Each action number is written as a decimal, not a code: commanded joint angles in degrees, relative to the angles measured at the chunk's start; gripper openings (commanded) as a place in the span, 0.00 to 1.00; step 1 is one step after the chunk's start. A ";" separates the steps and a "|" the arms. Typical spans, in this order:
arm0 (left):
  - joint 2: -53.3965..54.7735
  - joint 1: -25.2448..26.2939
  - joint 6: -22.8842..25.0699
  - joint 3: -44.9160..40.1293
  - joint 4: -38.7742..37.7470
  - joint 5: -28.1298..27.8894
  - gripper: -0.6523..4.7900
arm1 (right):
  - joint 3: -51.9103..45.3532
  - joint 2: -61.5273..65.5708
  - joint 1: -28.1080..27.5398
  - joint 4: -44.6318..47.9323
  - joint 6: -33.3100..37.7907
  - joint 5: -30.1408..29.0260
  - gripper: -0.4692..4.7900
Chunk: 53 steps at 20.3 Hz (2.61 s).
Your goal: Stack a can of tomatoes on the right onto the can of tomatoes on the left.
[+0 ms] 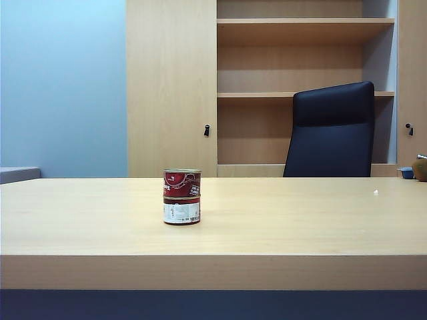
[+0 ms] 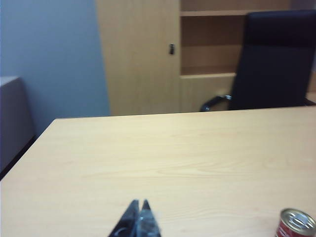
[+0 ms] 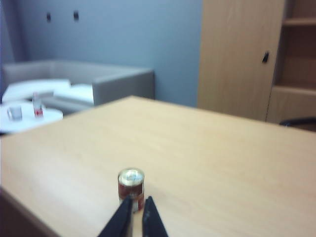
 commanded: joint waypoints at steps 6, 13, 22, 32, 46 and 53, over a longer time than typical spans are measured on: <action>-4.59 0.02 -7.56 -13.84 8.70 -1.57 0.12 | 0.07 -0.44 -0.02 -1.60 0.04 -0.59 0.17; -4.59 0.02 -8.02 -19.08 1.40 -3.02 0.12 | 0.02 -0.52 -0.02 -1.57 0.02 -0.59 0.17; -4.57 0.02 -3.37 -26.88 11.30 -2.05 0.12 | -1.46 -0.52 -0.02 -1.33 0.04 -0.72 0.17; -4.61 0.02 0.72 -26.86 11.13 -1.53 0.12 | -5.60 -0.55 -0.02 -1.18 0.07 -0.79 0.17; -4.61 0.02 -1.11 -26.86 7.78 -9.20 0.12 | -9.68 -0.55 0.00 -12.50 0.07 -1.66 0.17; -4.61 0.02 -1.11 -26.86 7.76 -9.22 0.12 | -9.66 -1.07 -4.17 -12.63 0.00 -2.19 0.17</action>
